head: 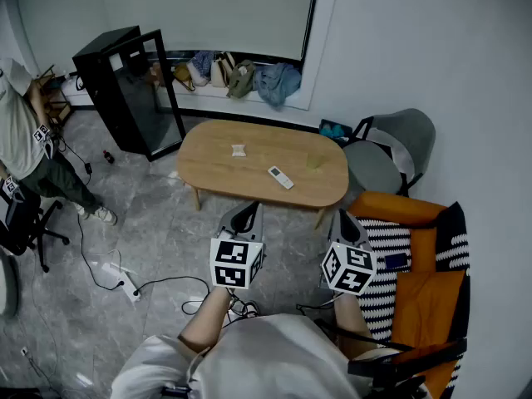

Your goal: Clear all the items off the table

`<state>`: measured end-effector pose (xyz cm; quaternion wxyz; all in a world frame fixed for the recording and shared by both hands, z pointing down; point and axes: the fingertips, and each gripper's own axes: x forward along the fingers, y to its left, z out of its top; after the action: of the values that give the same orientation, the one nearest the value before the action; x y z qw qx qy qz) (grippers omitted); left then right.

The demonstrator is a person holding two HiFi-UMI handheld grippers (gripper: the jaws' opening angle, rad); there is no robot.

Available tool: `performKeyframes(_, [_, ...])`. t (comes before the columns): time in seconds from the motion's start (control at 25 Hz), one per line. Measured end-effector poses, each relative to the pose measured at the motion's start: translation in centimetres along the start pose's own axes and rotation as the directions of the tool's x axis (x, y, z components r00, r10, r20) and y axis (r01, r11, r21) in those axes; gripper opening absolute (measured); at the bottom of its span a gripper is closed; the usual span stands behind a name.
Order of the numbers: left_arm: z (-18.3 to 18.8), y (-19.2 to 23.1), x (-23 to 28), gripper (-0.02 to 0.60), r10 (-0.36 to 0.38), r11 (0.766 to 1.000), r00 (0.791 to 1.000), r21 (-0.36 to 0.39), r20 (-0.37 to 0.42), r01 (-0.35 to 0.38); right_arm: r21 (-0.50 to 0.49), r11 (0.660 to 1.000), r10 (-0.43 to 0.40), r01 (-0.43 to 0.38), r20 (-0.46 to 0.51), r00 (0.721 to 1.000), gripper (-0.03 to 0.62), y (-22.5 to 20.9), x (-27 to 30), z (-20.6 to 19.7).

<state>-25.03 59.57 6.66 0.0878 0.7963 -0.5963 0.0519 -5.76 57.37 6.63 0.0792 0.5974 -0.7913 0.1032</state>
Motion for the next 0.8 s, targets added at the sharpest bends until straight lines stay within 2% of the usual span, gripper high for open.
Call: performKeyframes(0.8, [-0.7,4.5,-0.1,0.008,-0.007,1.0,1.0,-0.01,-0.018,0.006,0.04,0.999,-0.035,0.037,-0.035,0.999,0.025,2.4,1.2,-0.7])
